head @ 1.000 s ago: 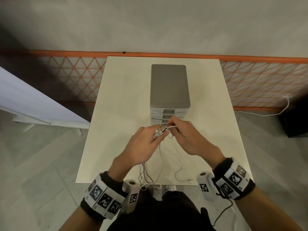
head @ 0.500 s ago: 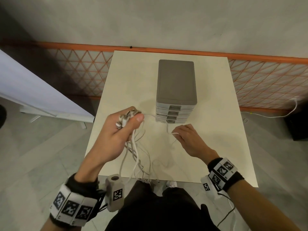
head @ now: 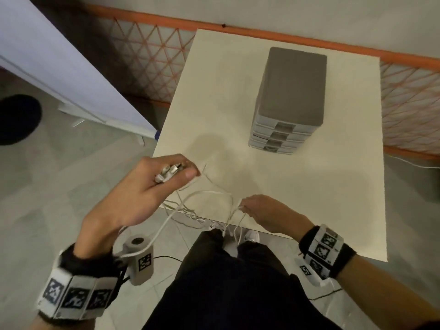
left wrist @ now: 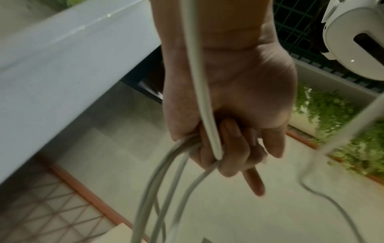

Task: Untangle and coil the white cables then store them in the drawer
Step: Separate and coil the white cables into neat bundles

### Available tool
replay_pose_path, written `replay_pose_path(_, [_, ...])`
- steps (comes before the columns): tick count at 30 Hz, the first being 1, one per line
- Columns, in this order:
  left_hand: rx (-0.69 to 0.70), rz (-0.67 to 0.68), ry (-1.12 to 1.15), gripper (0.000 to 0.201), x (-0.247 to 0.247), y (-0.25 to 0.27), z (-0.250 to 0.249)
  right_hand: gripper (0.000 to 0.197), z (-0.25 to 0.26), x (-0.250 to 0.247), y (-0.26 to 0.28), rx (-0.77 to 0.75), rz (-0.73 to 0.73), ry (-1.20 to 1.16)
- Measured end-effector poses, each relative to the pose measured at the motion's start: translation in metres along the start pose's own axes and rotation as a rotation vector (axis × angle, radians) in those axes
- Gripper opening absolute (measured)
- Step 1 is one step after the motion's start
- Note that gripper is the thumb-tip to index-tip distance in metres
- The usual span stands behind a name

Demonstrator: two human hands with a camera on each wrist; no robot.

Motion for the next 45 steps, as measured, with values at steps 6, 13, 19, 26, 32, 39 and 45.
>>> replay_pose_path(6, [0.064, -0.309, 0.032, 0.043, -0.017, 0.014, 0.015, 0.031, -0.018, 0.050, -0.004, 0.138, 0.371, 0.176])
replay_pose_path(13, [0.140, -0.220, 0.191, 0.042, 0.025, -0.010, -0.007, 0.064, 0.002, -0.030, -0.016, 0.139, 0.070, -0.024])
replay_pose_path(19, [0.170, -0.212, 0.419, 0.035, 0.058, -0.046, -0.042, 0.103, 0.078, -0.091, -0.013, -0.293, -0.416, -0.574])
replay_pose_path(26, [0.200, -0.413, 0.439, 0.042, 0.063, -0.071, -0.062, 0.020, 0.086, -0.096, -0.022, -0.289, -0.656, -0.509])
replay_pose_path(32, [0.191, -0.479, 0.474, 0.040, 0.062, -0.078, -0.072, 0.033, 0.083, -0.094, -0.009, -0.273, -0.635, -0.674])
replay_pose_path(39, [0.084, -0.300, 0.816, 0.044, 0.062, -0.085, -0.077, 0.036, 0.086, -0.082, 0.009, -0.211, -0.582, -0.963])
replay_pose_path(45, [-0.047, -0.230, 1.053, 0.038, 0.071, -0.095, -0.080, 0.048, 0.076, -0.091, 0.025, -0.125, -0.659, -0.774])
Point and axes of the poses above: each hand's wrist, its own y-axis away from the middle knuckle, its own x-axis out of the palm, z = x × y, the point moved 1 cm from there along -y, towards the middle knuckle, and after that the axes turned 9 degrees about -x, right-handed, at the moved point
